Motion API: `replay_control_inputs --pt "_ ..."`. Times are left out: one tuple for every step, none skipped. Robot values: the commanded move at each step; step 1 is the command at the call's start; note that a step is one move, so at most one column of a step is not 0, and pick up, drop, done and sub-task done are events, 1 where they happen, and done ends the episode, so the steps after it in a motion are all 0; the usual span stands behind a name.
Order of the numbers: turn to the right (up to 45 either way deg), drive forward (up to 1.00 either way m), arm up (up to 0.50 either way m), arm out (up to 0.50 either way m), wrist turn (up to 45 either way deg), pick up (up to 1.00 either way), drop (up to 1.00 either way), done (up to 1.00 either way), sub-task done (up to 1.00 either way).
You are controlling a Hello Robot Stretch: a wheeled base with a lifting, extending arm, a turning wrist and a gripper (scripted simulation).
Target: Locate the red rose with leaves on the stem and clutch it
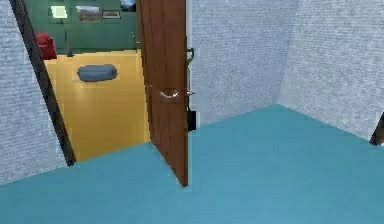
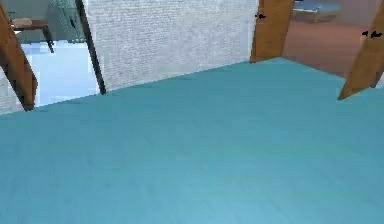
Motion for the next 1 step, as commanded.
replay_control_inputs --pt "45.0 0.0 0.0 0.0 0.0 0.0 0.0 0.0 0.0"
